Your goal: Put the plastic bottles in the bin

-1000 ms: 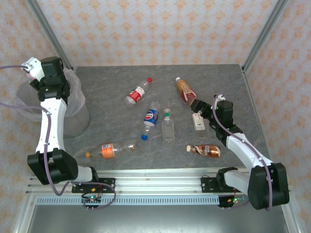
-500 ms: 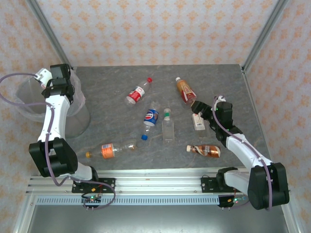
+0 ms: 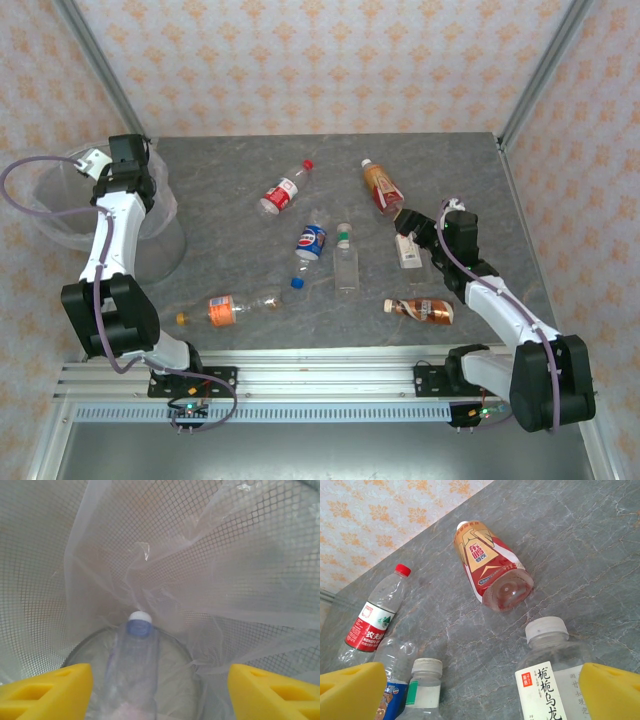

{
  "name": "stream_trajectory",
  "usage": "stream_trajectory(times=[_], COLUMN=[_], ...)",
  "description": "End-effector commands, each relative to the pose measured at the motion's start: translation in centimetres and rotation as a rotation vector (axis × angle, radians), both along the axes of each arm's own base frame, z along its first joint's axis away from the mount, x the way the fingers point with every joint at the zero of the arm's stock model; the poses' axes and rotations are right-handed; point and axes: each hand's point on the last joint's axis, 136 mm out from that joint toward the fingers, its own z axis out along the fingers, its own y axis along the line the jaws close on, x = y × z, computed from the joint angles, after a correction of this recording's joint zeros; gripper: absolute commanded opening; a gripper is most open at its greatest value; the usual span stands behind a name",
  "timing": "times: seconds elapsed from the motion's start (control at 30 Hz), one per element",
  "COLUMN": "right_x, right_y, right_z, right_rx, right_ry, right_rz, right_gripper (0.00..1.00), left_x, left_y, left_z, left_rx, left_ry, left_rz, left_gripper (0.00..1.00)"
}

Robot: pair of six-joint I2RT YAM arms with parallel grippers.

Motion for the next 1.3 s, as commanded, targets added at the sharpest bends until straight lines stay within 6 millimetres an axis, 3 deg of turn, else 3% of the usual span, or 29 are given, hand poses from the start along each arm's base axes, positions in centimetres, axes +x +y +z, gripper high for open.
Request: stream_trajectory(times=[0.0, 0.2, 0.4, 0.63, 0.8, 0.87, 0.97, 1.03, 1.2, 1.27], right_x=[-0.2, -0.2, 0.0, 0.4, 0.4, 0.4, 0.3, 0.2, -0.1, -0.2], right_y=[-0.2, -0.2, 0.0, 0.2, 0.2, 0.3, 0.5, 0.9, 1.4, 1.3], right_z=[-0.1, -0.1, 0.3, 0.6, 0.6, 0.7, 0.9, 1.3, 2.0, 2.3], right_rx=[-0.023, -0.018, -0.014, -0.008, -0.010, -0.011, -0.003, 0.015, 0.033, 0.033], right_ry=[0.000, -0.001, -0.009, -0.021, -0.024, -0.026, -0.024, -0.028, -0.046, -0.054], right_rz=[-0.006, -0.006, 0.003, 0.008, 0.013, 0.017, 0.023, 0.044, 0.060, 0.055], right_gripper=[0.99, 0.99, 0.99, 0.99, 0.99, 0.99, 0.99, 0.99, 0.99, 0.99], left_x=[-0.7, -0.4, -0.8, -1.2, -2.0, -2.1, -1.3, -1.6, -3.7, -5.1], left_y=[0.4, -0.3, -1.9, -6.5, -10.2, -12.6, -17.8, -20.1, -22.6, -23.5], left_z=[-0.6, 1.6, 6.0, 11.1, 12.4, 12.2, 10.3, 9.0, 5.6, 2.8], left_rx=[-0.009, -0.011, -0.008, 0.083, 0.094, 0.074, -0.090, -0.142, -0.219, -0.347], left_ry=[0.034, -0.014, -0.112, -0.128, -0.134, -0.155, -0.210, -0.185, -0.128, -0.138], left_rz=[0.028, -0.025, -0.120, -0.281, -0.373, -0.441, -0.619, -0.659, -0.624, -0.555], left_gripper=[0.72, 0.74, 0.84, 0.93, 0.94, 0.96, 1.00, 1.00, 1.00, 1.00])
